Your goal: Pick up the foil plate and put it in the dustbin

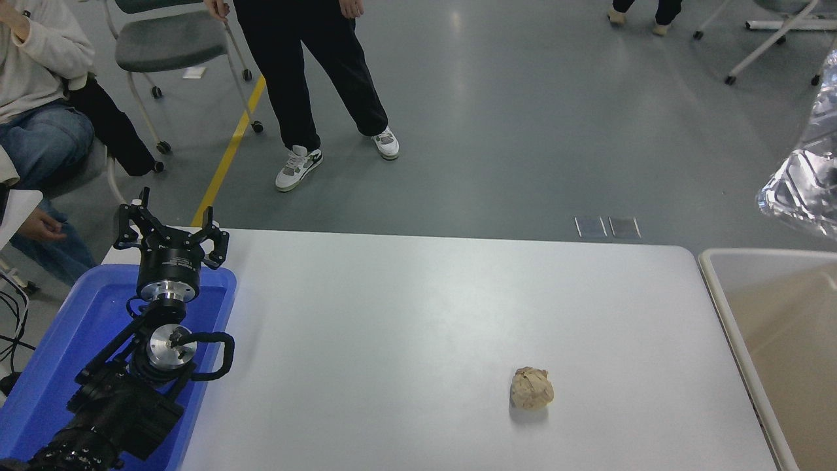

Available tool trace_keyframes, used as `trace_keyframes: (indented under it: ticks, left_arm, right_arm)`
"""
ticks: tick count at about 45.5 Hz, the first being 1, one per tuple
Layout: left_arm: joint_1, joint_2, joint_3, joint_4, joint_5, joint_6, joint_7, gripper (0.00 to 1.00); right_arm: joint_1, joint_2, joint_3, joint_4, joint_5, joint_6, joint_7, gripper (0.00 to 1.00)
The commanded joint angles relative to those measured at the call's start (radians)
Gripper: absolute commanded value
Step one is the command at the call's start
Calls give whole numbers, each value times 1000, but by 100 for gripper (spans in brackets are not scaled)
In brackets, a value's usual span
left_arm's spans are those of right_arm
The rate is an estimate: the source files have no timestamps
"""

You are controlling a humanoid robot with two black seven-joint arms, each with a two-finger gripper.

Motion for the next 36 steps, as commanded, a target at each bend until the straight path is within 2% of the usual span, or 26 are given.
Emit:
trace_keyframes:
  ticks: [1, 7, 13, 20, 29, 36]
  left_arm:
    - [-2, 0, 0, 0, 0, 0, 0, 99]
    - [0, 0, 0, 0, 0, 0, 0, 99]
    - [-2, 0, 0, 0, 0, 0, 0, 99]
    - [-2, 0, 0, 0, 0, 0, 0, 99]
    - [0, 0, 0, 0, 0, 0, 0, 99]
    - [-2, 2, 0, 0, 0, 0, 0, 99]
  right_arm:
    - [-230, 213, 18, -249, 384, -264, -6, 0]
    - [-391, 340, 126, -463, 527, -275, -8, 0]
    - [-557, 454, 313, -687, 529, -266, -36, 0]
    - [-661, 549, 443, -853, 529, -258, -40, 0]
    - [-795, 569, 656, -865, 544, -256, -39, 0]
    - [-881, 592, 690, -865, 546, -243, -37, 0]
